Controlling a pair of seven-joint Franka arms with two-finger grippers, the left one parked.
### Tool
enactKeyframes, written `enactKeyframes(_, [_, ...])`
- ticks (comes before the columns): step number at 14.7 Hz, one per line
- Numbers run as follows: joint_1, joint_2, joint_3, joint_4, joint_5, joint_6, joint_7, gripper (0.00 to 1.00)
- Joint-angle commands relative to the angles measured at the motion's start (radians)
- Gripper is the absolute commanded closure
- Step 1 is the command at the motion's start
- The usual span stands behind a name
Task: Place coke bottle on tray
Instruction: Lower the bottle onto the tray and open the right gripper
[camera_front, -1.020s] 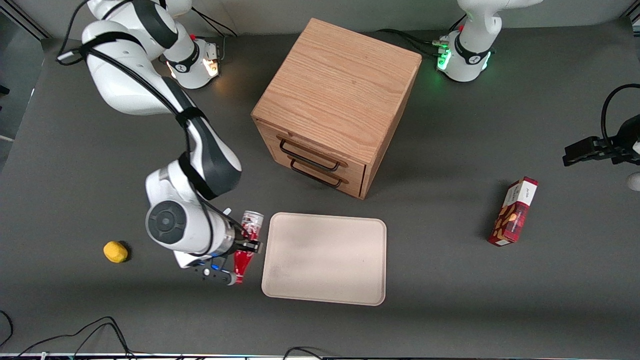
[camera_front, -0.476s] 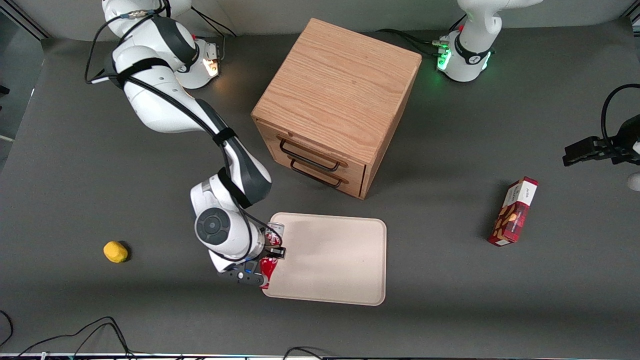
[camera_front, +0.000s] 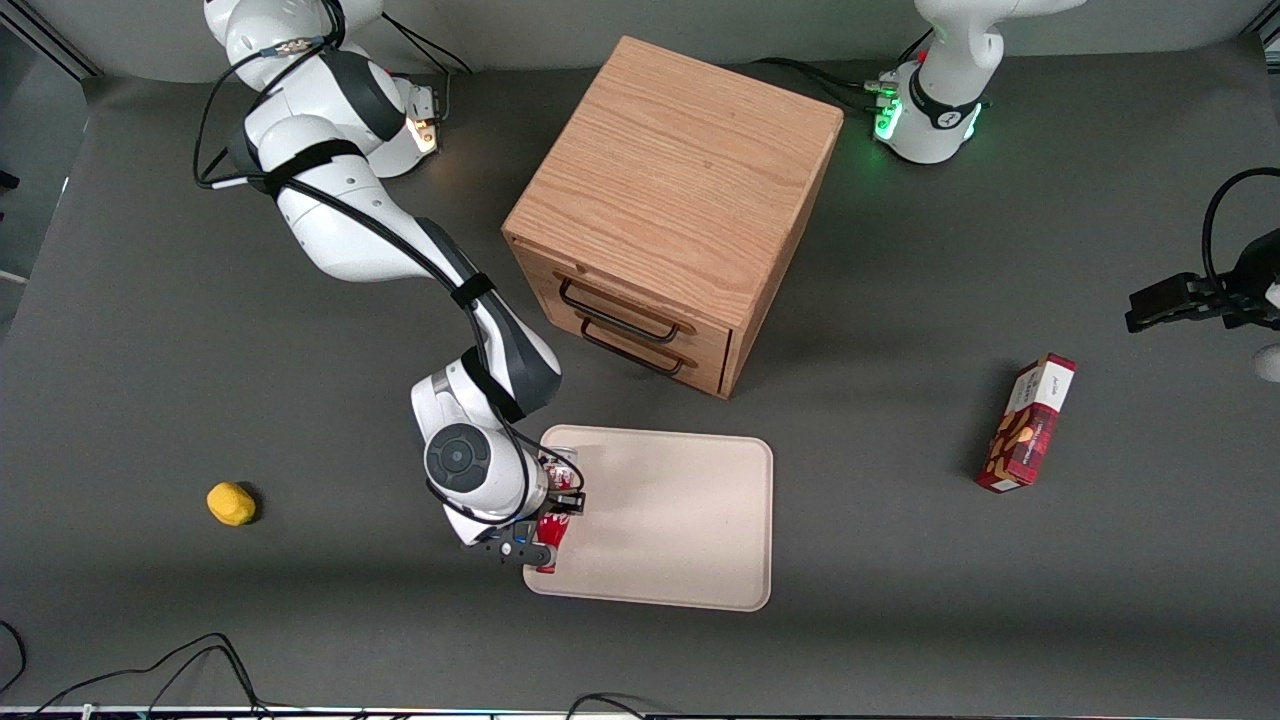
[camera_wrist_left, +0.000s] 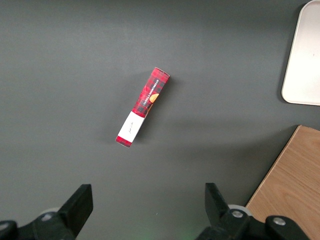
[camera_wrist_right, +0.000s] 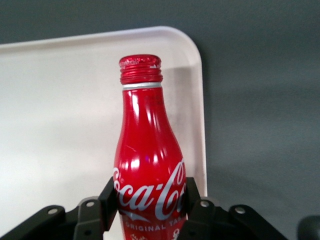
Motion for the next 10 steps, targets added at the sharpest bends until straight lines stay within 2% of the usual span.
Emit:
enactKeyframes(1, [0.017,0.021,-0.017,0.041,-0.013,0.006,-0.02,0.67])
enactKeyframes(4, [0.017,0.028,-0.022,0.038,-0.025,0.006,-0.043,0.63])
enactKeyframes(5, [0.017,0.028,-0.022,0.032,-0.025,0.006,-0.043,0.56])
enactKeyframes(6, [0.017,0.028,-0.022,0.031,-0.027,0.006,-0.043,0.17])
enactKeyframes(7, [0.017,0.028,-0.022,0.031,-0.027,0.006,-0.043,0.0])
enactKeyframes(10, [0.011,0.027,-0.022,0.031,-0.025,0.006,-0.044,0.0])
